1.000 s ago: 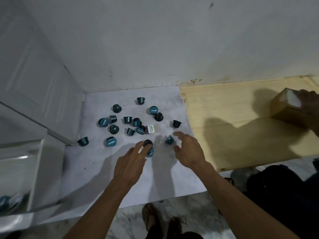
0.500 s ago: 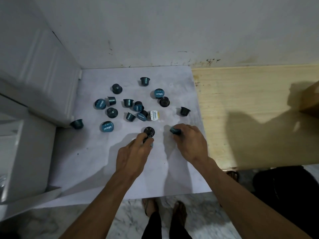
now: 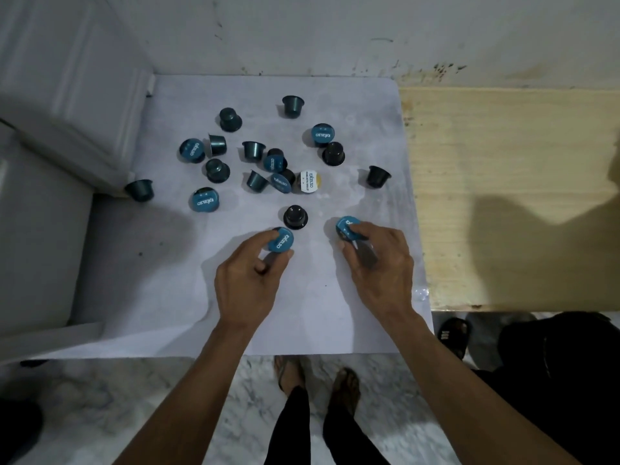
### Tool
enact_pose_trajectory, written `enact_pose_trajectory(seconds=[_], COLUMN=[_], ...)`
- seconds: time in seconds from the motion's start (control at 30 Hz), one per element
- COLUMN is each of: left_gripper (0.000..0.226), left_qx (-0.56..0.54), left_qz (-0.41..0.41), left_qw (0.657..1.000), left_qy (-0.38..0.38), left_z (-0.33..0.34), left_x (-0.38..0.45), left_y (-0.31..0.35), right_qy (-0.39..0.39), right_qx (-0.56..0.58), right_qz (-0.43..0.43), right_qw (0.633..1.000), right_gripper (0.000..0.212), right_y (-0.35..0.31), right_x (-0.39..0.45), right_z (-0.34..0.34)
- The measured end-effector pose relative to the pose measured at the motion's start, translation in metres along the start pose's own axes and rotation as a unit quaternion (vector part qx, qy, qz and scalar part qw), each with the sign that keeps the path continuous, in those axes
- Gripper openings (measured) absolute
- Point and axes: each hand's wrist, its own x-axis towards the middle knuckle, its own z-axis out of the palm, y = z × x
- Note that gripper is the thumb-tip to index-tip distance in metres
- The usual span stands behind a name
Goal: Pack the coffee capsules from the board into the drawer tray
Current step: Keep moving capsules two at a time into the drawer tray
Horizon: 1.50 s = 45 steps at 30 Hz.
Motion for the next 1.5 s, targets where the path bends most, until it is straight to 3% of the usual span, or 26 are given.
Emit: enact_pose_trajectory(seconds=[0.27,0.4,0.57,0.87,1.23,1.5], left_gripper=[0.027,0.026,0.027,0.026,0.028,0.021], left_qx=[-0.022,-0.029,-0.045,-0.022,0.048,0.086], left_qz=[0.02,0.016,-0.036,-0.055,-0.05,-0.088], left_qw=[0.999,0.999,0.996,0.992,0.988,0.991], left_qy=[0.029,0.031,0.063,0.114,0.136,0.044], left_z=[0.004,-0.015,-0.078,-0.232,-0.446,-0.558], left_x=[-0.001,-0.003,-0.005,-0.017,-0.021,0.031], left_y=[-0.002,0.01,0.044,0.079,-0.028,-0.111], right_qy=[0.022,0.03,0.019,-0.015,-0.023,-0.061], right_qx=[0.008,0.038,0.091,0.161,0.163,0.159], right_qz=[-0.022,0.01,-0.001,-0.026,-0.081,-0.062], right_qw=[0.999,0.999,0.996,0.987,0.983,0.983], right_gripper=[0.024,0.025,0.025,0.026,0.025,0.023], right_y=[0.0,-0.023,-0.08,-0.216,-0.381,-0.471], right_x=[0.0,0.002,0.011,0.003,-0.039,-0.039], right_z=[0.003,-0.011,-0.041,-0.059,0.046,0.114])
